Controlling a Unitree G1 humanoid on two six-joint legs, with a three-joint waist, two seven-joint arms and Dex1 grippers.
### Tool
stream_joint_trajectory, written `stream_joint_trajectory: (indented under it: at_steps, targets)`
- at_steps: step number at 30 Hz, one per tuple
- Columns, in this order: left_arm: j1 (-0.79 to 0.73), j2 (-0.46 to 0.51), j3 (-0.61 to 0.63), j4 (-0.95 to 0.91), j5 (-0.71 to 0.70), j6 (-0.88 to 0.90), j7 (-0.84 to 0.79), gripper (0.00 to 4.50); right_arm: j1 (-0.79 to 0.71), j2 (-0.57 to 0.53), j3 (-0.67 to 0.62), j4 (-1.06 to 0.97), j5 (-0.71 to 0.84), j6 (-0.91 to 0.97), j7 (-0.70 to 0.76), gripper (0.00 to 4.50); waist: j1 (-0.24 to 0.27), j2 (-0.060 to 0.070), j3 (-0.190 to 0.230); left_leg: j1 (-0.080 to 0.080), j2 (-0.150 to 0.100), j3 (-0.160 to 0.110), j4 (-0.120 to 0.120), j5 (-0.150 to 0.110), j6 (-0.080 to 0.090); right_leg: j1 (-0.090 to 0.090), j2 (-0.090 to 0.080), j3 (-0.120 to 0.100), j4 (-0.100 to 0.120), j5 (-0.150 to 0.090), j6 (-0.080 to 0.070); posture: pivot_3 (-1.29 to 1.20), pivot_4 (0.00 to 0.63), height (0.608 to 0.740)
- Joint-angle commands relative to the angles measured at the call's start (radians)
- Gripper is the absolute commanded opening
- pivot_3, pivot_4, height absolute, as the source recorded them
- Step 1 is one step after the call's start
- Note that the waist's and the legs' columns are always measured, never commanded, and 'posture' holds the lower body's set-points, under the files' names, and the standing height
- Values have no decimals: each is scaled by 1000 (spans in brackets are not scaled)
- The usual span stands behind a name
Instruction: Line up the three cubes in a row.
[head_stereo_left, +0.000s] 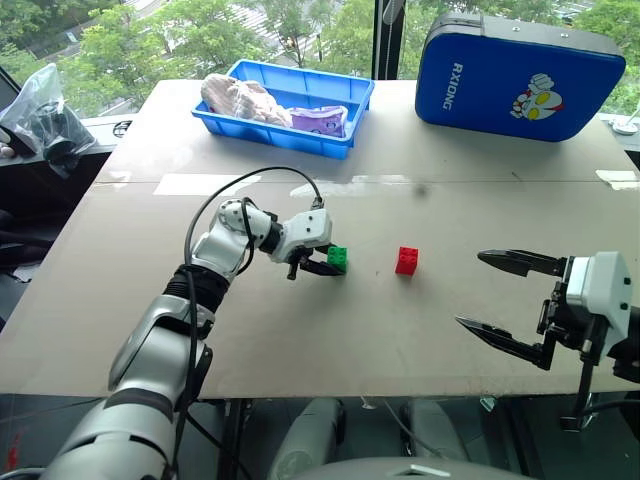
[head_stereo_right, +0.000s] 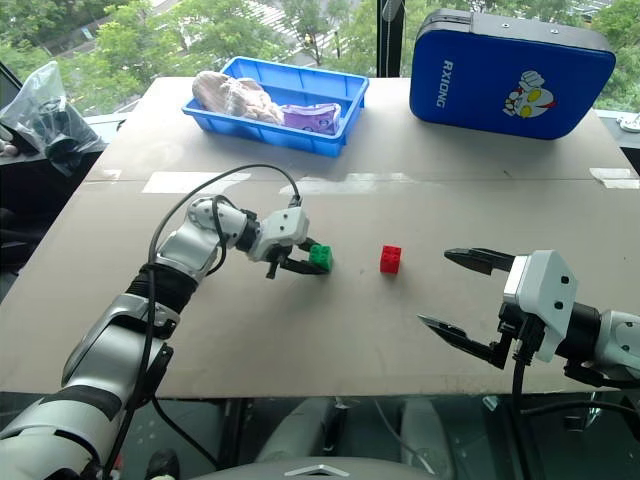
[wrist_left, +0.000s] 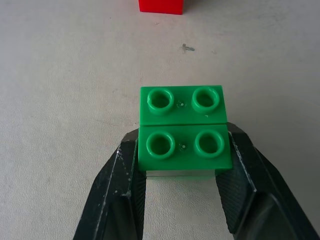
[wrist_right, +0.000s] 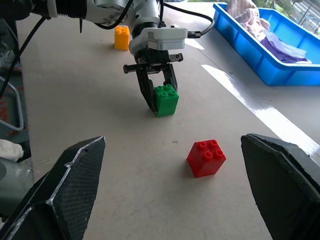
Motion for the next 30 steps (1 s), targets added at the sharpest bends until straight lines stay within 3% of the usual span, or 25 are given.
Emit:
stream_joint_trajectory:
  at_steps: [1,10,17,20,24,30]
  targets:
    - [-30,-5,22,24,9,-32,-9,1311,8,-5,-28,-29,6,-17,-5,4500,0,0,0,0,0,0,0,0,0,0,0,0,0,0,0,0,150,740]
    - [-54,-27,26,91,22,-61,-25,1311,23,-8,-35,-34,9,-18,-7,4500,0,0,0,0,0,0,1,0,0,1,0,-1,0,0,0,0,150,740]
    - [-49,-23,51,68,10,-42,-10,4433,28,-11,-38,-38,16,-17,-7,4500,-1,0,0,0,0,0,1,0,0,1,0,-1,0,0,0,0,150,740]
    - [-16,15,94,-49,-39,41,-26,4478,19,-9,-25,-37,21,-16,-11,4500,-4,0,0,0,0,0,1,0,0,1,0,0,0,0,0,0,150,740]
    - [89,140,211,-340,-149,292,-12,4478,-14,-10,16,-10,19,-25,3,4500,-19,0,0,0,0,-1,1,0,0,0,0,0,1,0,0,0,150,740]
    - [294,273,488,-617,-223,621,264,4478,-121,-9,103,81,-1,-55,51,4500,-24,0,0,2,1,-1,0,0,0,1,0,1,1,0,0,0,150,740]
